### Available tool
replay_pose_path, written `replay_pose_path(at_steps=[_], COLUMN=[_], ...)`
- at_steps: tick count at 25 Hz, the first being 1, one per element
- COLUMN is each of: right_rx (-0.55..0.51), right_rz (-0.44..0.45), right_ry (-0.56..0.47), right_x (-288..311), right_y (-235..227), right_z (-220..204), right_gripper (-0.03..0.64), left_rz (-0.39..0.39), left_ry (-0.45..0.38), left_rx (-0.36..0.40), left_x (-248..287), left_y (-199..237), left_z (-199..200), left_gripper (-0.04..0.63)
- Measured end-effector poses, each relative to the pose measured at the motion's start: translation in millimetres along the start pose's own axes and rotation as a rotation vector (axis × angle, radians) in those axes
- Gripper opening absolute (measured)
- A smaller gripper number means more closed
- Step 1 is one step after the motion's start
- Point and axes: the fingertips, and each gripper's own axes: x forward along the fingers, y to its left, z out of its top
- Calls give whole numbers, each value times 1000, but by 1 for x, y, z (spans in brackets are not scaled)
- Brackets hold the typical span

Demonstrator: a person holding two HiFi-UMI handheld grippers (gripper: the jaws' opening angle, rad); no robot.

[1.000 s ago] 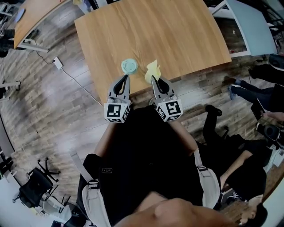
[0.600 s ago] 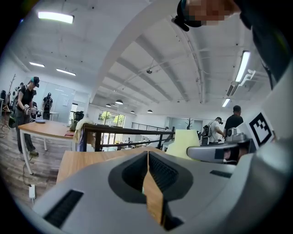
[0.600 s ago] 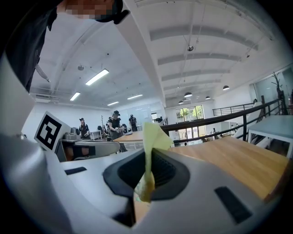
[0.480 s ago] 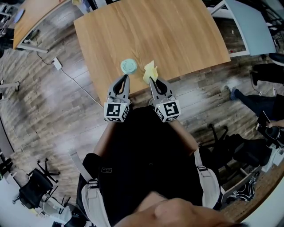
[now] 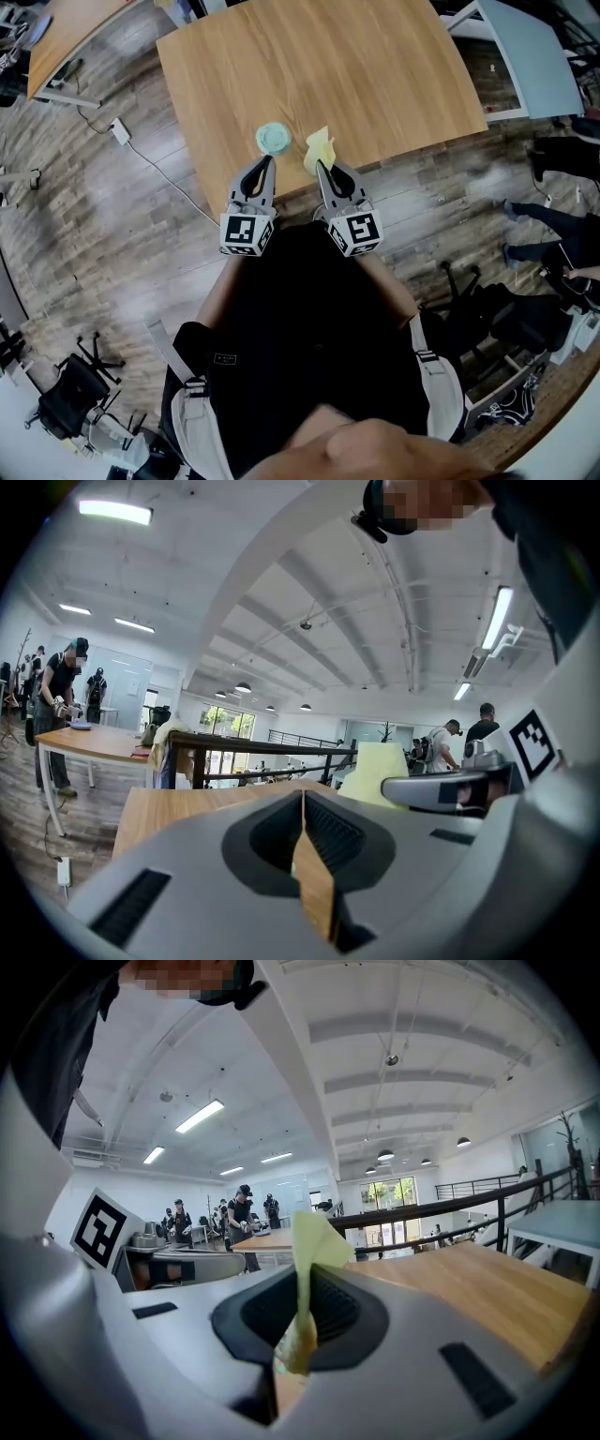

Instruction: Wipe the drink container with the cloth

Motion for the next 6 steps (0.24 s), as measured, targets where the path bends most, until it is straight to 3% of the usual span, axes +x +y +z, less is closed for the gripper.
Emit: replay_pose_path(at_steps=[6], right_rx=[3], right_rz=[0], right_ry=[-1], right_x=[7], right_y=[0], right_z=[3], right_gripper=[41], left_rz=[-10], left_ry=[3], left_rx=[2], left_x=[3], left_y=[2], left_z=[2], left_gripper=[26])
